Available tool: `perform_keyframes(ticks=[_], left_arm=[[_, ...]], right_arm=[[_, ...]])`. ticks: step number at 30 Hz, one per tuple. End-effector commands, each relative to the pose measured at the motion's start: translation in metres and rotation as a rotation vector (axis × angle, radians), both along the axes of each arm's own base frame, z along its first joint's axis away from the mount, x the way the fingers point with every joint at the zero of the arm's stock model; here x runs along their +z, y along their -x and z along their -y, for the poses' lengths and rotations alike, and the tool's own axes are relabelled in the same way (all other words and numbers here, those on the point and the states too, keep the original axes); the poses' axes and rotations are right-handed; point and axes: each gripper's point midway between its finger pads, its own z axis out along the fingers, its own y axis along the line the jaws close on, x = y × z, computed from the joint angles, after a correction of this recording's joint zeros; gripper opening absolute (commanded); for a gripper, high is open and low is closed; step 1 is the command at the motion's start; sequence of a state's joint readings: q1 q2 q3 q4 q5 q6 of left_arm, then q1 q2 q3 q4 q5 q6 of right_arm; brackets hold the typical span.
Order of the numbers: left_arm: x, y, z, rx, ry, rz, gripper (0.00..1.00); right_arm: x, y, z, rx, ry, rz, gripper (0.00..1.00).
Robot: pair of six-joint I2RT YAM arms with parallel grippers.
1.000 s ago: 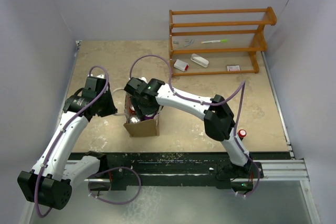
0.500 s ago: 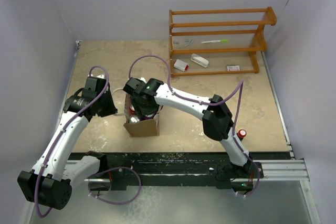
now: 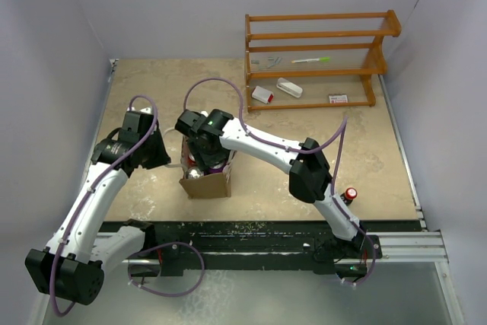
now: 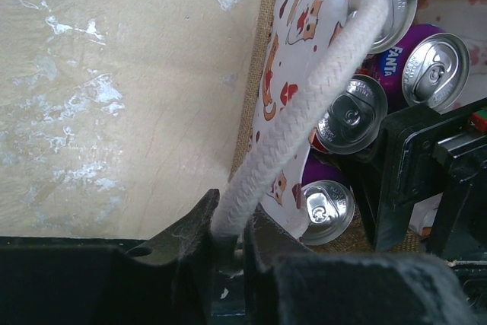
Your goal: Take the beverage out of the canvas bag
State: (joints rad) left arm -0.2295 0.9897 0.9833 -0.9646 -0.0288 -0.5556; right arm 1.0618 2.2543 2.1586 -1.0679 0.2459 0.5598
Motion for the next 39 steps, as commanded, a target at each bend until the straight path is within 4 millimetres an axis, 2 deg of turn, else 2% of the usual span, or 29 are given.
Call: perform_keyframes(ticks=[1,6,9,19,24,32,39], left_arm=[[0.008,-0.003,0.003,-0.027,0.018,0.051,0.20],[0.010,-0.002,0.004,-0.031,0.024,0.066,0.20],[0.011,-0.002,0.004,-0.034,0.025,0.070,0.20],[0.012,-0.002,0.006,-0.040,0.033,0.075,0.19],[0.011,-0.003,0.007,-0.044,0.036,0.073,0.19],[0.011,-0.002,0.007,-0.047,0.040,0.077,0.18],[0.012,-0.002,0.008,-0.048,0.042,0.081,0.18]], right_arm=[[0.027,-0.007,0.006,0.014,0.010,0.065,0.22],[0.024,-0.012,0.007,0.045,0.033,0.081,0.10],[0.025,-0.018,0.008,0.068,0.050,0.087,0.07],[0.054,-0.016,0.010,0.089,0.017,0.100,0.00],[0.069,-0.018,0.008,0.110,-0.009,0.126,0.00],[0.074,-0.028,0.002,0.166,-0.007,0.151,0.00],[0.099,-0.026,-0.002,0.193,-0.062,0.173,0.00]])
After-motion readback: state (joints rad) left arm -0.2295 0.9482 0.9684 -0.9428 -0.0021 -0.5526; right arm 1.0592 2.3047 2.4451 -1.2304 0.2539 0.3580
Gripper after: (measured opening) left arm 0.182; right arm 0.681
